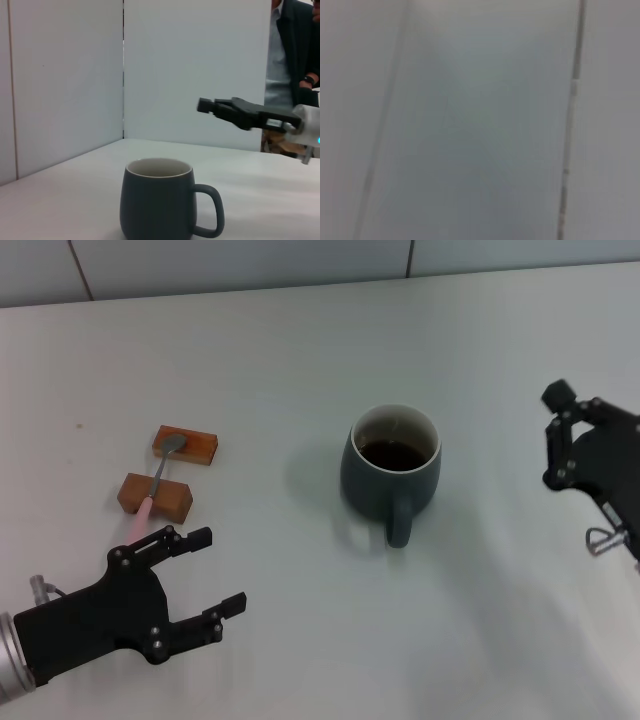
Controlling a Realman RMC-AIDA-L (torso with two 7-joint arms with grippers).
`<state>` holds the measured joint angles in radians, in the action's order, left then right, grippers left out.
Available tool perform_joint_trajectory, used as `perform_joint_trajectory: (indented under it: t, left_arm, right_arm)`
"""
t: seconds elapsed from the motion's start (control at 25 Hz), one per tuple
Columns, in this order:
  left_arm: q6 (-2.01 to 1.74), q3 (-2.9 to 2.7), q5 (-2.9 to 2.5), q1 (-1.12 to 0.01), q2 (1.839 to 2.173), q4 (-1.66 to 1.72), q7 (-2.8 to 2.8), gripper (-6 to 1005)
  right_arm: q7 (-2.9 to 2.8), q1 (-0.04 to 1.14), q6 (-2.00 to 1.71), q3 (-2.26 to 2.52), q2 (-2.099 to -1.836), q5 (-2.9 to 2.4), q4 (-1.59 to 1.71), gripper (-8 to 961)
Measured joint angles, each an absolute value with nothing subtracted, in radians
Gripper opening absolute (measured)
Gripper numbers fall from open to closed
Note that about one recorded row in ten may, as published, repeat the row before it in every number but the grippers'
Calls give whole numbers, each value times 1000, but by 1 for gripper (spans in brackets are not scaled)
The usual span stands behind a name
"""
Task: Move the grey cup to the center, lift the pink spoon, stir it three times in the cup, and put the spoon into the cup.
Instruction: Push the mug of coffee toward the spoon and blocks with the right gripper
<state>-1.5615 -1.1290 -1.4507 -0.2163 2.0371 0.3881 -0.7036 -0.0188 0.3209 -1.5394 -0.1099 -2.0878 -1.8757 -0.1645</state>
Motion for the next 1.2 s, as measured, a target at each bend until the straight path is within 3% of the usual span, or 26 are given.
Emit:
perform_joint_trajectory:
  t: [0.2, 0.52, 1.2]
  left_arm:
    - [-1566, -1127, -1445, -216, 2037, 388, -703, 800]
    - [-1576, -1115, -1445, -221, 2038, 389, -705, 800]
    - [-1601, -1091, -1450, -221, 2037, 390, -706, 800]
  right_arm:
    - [-10, 374, -1401, -164, -2088, -1872, -167, -2]
    - [60, 465, -1183, -100, -2085, -1881, -166, -3]
    - [229, 519, -1041, -96, -2089, -1875, -282, -3]
